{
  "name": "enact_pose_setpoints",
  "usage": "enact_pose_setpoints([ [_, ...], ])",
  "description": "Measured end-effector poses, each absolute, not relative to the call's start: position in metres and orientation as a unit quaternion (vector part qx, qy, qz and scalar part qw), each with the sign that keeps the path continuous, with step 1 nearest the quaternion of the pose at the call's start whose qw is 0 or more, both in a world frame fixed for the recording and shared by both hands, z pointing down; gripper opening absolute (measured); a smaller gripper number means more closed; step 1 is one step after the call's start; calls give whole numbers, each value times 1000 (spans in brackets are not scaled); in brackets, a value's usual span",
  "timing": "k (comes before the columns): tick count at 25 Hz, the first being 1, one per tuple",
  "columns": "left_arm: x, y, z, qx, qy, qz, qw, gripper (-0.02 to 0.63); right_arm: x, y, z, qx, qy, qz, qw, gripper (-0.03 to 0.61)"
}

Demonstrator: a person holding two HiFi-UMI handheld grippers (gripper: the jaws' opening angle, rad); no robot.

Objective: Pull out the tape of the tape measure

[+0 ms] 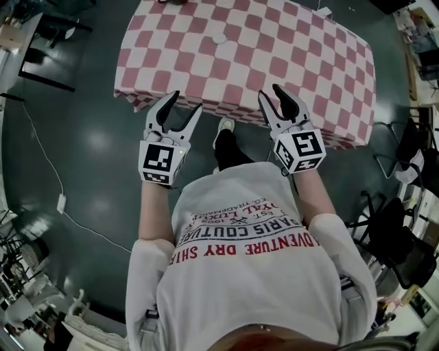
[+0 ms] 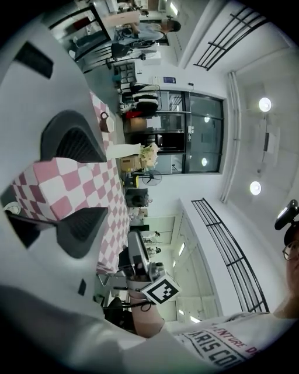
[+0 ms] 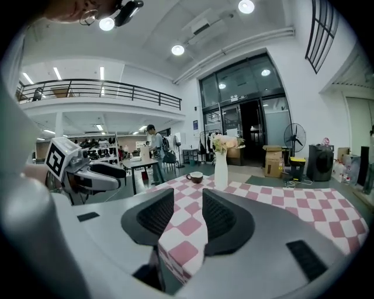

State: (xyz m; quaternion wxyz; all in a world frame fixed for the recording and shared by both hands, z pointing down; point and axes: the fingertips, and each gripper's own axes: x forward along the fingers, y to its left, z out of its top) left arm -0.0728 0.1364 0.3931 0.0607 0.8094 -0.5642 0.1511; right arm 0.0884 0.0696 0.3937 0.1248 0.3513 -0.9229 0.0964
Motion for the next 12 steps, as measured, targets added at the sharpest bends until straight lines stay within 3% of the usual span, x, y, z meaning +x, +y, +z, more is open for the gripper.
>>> enact_pose_setpoints([
  [12, -88, -27, 460, 838, -488, 219, 105, 252, 61, -70, 444, 373, -904, 139, 155, 149],
])
